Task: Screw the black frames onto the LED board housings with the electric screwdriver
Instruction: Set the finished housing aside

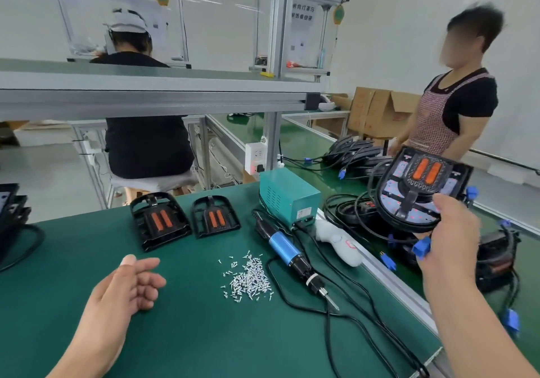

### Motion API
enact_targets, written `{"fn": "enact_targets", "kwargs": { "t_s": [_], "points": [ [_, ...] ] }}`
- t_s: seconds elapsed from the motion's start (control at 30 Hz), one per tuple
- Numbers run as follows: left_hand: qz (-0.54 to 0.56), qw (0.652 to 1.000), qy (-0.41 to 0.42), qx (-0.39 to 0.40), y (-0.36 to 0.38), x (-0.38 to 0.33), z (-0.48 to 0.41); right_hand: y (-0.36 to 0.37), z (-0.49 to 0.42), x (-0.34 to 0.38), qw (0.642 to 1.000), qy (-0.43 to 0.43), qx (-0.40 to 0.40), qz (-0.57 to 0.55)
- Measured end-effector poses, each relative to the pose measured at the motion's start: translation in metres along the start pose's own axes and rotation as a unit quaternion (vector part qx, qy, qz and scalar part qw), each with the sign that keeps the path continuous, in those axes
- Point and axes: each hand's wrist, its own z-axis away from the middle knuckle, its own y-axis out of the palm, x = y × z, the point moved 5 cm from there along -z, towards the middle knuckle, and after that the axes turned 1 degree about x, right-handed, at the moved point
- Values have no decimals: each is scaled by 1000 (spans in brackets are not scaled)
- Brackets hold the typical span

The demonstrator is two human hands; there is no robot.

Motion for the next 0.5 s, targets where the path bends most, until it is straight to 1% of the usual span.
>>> {"fn": "enact_targets", "kwargs": {
  "t_s": [0.1, 0.23, 0.33, 0.5],
  "points": [
    [3, 1000, -1, -3, 0, -1, 0, -15, -18, 6, 999, -20, -31, -6],
    [4, 1000, 0, -1, 1, -2, 2, -37, -48, 11, 997, -25, -72, 0],
    [5, 1000, -1, -2, 2, -4, 2, -52, -67, 11, 996, -19, -89, 21],
    [5, 1000, -3, -2, 3, -5, 3, -71, -75, 4, 994, 1, -114, 1]
  ]
}}
